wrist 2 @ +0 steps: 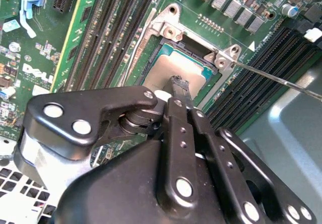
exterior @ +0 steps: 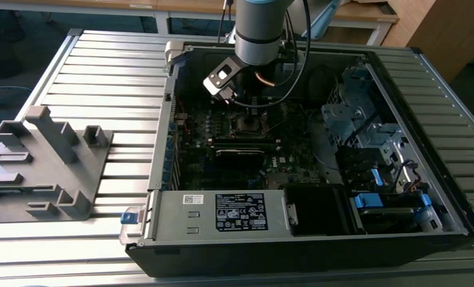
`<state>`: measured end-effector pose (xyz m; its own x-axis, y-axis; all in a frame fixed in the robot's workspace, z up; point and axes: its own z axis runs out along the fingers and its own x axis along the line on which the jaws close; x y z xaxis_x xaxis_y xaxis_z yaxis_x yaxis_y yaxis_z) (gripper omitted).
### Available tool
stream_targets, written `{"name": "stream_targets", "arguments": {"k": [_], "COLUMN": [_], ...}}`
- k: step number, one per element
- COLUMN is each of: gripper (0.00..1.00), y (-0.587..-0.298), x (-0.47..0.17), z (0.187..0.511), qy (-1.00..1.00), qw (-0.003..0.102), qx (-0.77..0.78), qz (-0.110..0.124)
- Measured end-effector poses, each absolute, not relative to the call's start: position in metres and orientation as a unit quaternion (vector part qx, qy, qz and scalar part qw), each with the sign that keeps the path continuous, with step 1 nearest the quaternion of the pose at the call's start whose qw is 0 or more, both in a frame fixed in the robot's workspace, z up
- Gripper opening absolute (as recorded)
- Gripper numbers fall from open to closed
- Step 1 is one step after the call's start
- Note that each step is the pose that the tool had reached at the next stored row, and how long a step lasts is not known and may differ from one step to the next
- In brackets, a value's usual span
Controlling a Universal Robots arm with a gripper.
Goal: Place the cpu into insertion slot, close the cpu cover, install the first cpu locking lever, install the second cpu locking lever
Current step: 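Place the cpu into insertion slot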
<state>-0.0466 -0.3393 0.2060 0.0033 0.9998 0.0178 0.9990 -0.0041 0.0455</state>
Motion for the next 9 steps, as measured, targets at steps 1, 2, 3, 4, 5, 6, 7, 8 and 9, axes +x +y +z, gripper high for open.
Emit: {"name": "stream_targets", "arguments": {"k": [1, 2, 3, 4, 5, 6, 7, 8, 9], "gripper": [0.11, 0.11, 0.11, 0.11, 0.11, 0.11, 0.11, 0.11, 0.11], "y": [-0.3393, -0.3393, -0.3393, -0.3393, -0.3393, -0.3392, -0.3392, -0.3393, -0.3393], "x": [-0.0466, -0.0467, -0.0467, -0.0468, -0.0468, -0.0468, -0.0468, -0.0468, -0.0468], "z": [0.206, 0.206, 0.2058, 0.2058, 0.2057, 0.2054, 0.2052, 0.2051, 0.2051], "qy": [0.706, 0.706, 0.706, 0.706, 0.706, 0.705, 0.702, 0.699, 0.698], "qw": [0.01, 0.01, 0.01, 0.01, 0.01, 0.01, 0.01, 0.01, 0.01], "qx": [0.708, 0.708, 0.708, 0.708, 0.708, 0.709, 0.712, 0.715, 0.716], "qz": [0.022, 0.022, 0.022, 0.022, 0.022, 0.022, 0.022, 0.022, 0.022]}}
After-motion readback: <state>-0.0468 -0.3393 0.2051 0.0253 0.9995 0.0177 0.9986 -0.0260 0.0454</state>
